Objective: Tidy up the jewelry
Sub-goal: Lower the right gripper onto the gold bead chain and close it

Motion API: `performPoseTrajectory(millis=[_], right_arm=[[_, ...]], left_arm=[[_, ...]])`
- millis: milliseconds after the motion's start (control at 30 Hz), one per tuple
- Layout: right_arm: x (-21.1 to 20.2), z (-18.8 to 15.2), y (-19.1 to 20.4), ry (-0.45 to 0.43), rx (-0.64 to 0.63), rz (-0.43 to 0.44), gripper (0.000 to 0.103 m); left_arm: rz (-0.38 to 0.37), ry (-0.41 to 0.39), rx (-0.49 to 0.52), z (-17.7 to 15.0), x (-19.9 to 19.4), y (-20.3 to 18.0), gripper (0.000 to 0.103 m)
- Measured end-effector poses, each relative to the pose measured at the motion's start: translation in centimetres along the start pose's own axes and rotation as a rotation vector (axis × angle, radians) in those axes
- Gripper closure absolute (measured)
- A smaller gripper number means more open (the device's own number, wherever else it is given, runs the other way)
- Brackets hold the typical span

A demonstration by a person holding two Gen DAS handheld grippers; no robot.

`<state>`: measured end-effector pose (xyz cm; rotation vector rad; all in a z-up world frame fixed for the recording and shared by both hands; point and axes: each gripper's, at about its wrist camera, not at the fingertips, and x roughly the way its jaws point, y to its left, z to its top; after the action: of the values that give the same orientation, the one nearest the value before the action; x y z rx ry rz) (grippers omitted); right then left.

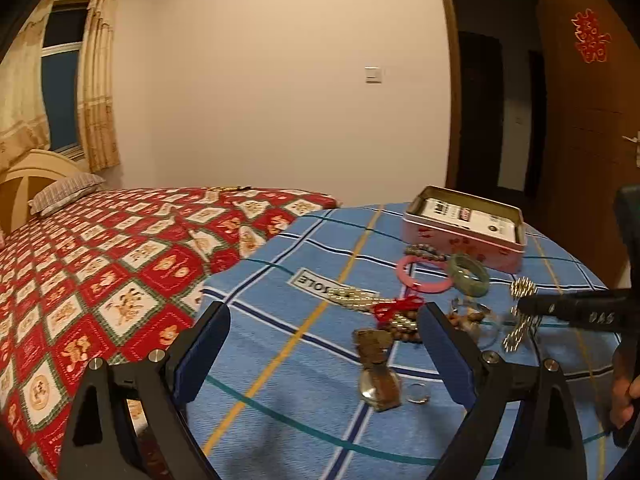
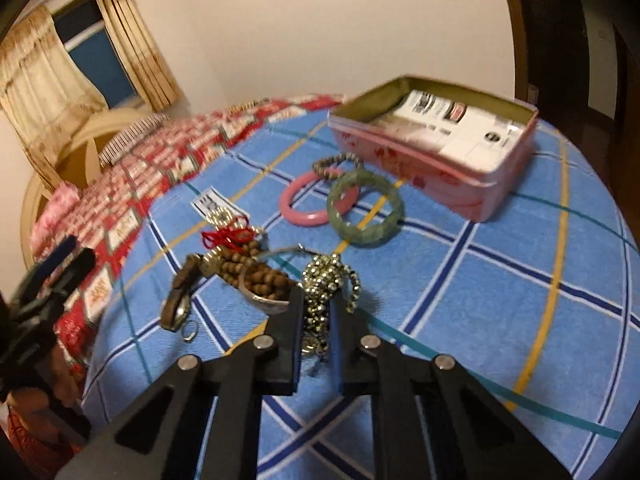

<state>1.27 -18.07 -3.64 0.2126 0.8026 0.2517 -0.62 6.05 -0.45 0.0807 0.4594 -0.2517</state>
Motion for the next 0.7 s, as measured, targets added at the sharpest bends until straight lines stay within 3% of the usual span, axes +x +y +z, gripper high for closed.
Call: performPoseTrajectory(millis=[200, 433, 533, 567, 667, 700], right_arm=[[-3.5, 0.6, -0.5, -0.120, -0.004, 0.032, 0.089], [-3.8, 0.6, -1.5, -0.182, 0.036, -0.071, 0.089], [-3.3, 0.0, -2.2, -0.185, 0.068, -0.075, 0.089], [-3.2, -0.2, -2.5, -0.183, 0.075, -0.077, 0.089], [-3.1, -0.4, -3.3, -0.179, 0.105, -0.057, 0.089], [-3.2, -0.5, -3.4, -0.185, 0.111, -0.054, 0.089]], left_arm=[[-0.107, 0.011, 0.025, 0.3, 0.4, -2.2, 0.009], [-0.307, 0.103, -0.023, 1.2, 2.9, -5.4, 0.009], [-0.304, 0.174, 0.009, 1.2, 4.9, -7.3, 0.009], [-0.303, 0.194, 0.020, 1.2, 5.5, -8.0, 0.011], [-0.322, 0.243, 0.032, 0.9, 6.3, -9.1, 0.030], [-0.329, 0.265, 0.032, 0.8, 6.6, -9.4, 0.030]])
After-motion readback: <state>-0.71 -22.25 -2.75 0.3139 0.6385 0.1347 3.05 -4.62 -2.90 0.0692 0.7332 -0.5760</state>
